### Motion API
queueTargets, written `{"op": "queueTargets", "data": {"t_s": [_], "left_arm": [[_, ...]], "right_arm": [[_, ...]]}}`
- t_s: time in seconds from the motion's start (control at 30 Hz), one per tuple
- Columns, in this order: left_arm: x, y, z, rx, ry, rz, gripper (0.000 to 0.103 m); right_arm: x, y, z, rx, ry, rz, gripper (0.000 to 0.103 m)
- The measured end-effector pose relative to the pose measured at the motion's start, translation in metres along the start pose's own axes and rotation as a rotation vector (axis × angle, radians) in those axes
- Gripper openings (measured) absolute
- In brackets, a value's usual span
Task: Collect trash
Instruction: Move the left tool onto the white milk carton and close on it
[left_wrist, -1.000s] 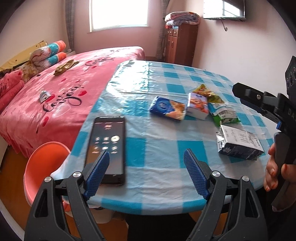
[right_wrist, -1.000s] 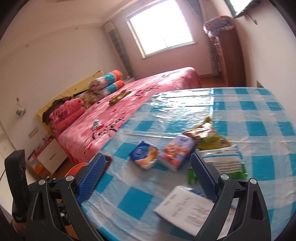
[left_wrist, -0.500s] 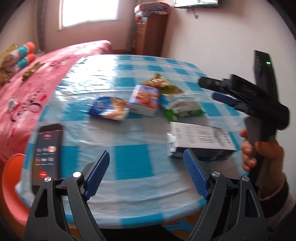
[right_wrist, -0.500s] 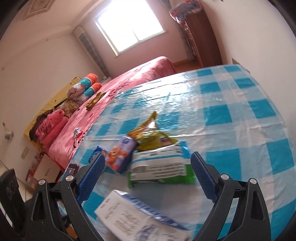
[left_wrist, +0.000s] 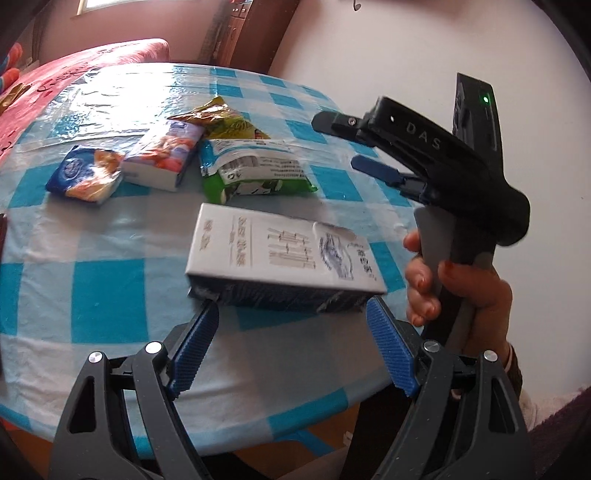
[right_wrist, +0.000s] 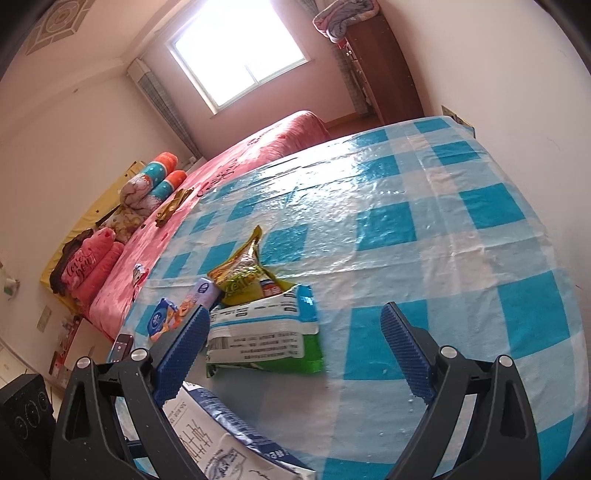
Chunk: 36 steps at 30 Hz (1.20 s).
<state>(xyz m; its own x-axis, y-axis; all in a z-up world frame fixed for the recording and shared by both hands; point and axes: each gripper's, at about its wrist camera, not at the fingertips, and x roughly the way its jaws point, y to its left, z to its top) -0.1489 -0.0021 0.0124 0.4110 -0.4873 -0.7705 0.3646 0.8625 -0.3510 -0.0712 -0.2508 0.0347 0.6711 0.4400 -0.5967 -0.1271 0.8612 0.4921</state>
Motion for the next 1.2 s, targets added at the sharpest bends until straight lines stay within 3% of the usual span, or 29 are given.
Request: {"op": "queueTargets", "data": {"t_s": [0.3,0.47,0.6,0.9,1.2], "left_arm": [[0.02,0.004,0.037,-0.039,-0.022,0.059,0.083],[0.041,-0.01,0.056,0.012,0.003,0.112,0.083],[0.05,-0.024,0.057,0.052,0.021,0.127,0.083],[0.043,-0.04,0.046,0.1,0.011,0.246,0.084],[0.05,-0.047,0.037,0.13,0.045,0.278,0.084]], "right_arm": [[-0.008,-0.018,0.004,0.043,-0.039,-0.027,0.092],[-0.017,-0.034,0.008,0.095,-0.082,-0.046,0.092],[-0.022,-0.047,0.01,0.127,-0.106,-0.055,0.092],[-0.02,-0.048,0.01,0.12,-0.101,-0.021,0.092],[-0.011,-0.04,0.008,0.091,-0.055,0.007,0.092]]}}
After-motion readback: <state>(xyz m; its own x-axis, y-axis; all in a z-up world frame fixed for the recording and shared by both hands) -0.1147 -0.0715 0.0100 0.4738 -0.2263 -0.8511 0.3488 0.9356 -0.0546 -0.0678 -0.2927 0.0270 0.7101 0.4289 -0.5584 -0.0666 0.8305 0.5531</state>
